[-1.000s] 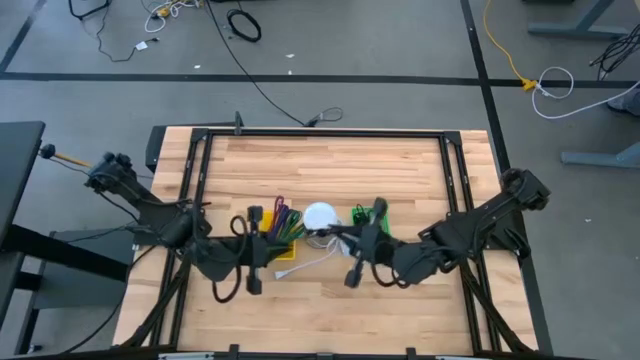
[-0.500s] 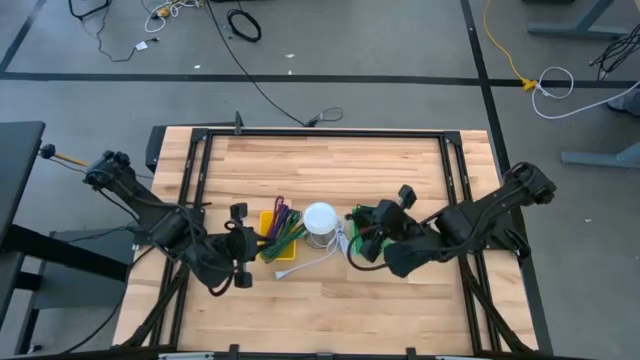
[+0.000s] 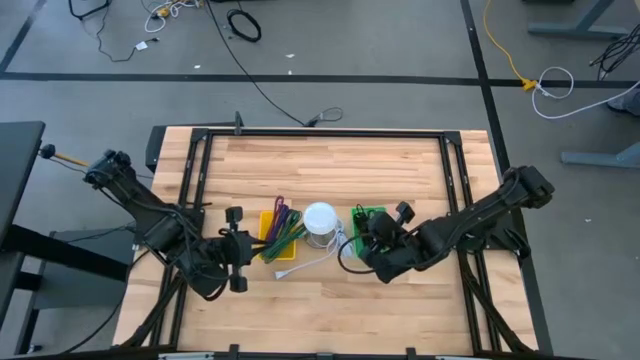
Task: Pick & Place USB Port
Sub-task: Put the black charger cable into the green basket, then return to Home Position
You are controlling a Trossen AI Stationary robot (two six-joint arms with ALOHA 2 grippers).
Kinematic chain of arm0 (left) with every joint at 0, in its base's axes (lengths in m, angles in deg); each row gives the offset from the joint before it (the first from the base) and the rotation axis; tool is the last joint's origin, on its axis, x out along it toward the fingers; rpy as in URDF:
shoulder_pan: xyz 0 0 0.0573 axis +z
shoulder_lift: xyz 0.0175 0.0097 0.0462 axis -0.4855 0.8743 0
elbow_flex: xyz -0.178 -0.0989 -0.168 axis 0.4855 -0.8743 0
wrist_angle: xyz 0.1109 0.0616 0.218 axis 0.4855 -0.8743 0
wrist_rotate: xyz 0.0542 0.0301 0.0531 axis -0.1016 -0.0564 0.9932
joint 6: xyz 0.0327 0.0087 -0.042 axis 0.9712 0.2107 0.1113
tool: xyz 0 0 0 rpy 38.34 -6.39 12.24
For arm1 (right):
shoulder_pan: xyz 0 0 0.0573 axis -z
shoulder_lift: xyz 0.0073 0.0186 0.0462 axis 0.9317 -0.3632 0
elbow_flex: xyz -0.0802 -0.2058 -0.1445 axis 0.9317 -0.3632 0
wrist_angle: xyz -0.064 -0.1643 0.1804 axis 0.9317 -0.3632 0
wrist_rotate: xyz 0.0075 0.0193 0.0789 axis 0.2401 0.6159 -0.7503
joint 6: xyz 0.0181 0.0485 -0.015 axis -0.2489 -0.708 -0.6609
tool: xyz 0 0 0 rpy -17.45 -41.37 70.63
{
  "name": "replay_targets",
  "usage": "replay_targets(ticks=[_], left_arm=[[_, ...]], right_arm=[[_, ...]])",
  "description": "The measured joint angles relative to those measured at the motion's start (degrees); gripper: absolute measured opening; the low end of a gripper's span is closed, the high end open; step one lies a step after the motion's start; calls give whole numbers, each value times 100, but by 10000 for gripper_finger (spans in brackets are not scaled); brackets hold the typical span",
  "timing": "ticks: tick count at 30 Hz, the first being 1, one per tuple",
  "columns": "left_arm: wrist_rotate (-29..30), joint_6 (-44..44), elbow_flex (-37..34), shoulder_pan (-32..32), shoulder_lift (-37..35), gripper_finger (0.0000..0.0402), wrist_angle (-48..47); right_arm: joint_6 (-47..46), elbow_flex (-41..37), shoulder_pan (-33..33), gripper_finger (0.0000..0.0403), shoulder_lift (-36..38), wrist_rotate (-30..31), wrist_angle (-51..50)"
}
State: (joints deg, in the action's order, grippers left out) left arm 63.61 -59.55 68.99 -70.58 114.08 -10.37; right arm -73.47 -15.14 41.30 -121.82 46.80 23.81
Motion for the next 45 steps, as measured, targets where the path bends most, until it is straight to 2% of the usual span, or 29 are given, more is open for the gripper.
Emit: replay_targets(ticks=[12, 20, 24, 36, 42, 45], left_arm=[[0, -17, 0, 4, 0, 30, -8], [0, -17, 0, 4, 2, 30, -9], [0, -17, 0, 4, 2, 30, -9], [0, -15, 0, 4, 2, 30, -15], [0, -14, 0, 4, 2, 30, -22], [-1, -22, 0, 4, 2, 30, -95]], right_arm=[[-356, -1087, 7, 0, 2, -533, 987], [-525, -1221, 7, 0, 2, -729, 1113], [-483, -1221, 9, 24, 2, -743, 1125], [-656, -1221, 38, 121, 2, -166, 844], [-945, -1221, 117, 142, 138, 572, 152], [-969, -1221, 154, 144, 324, 833, 195]])
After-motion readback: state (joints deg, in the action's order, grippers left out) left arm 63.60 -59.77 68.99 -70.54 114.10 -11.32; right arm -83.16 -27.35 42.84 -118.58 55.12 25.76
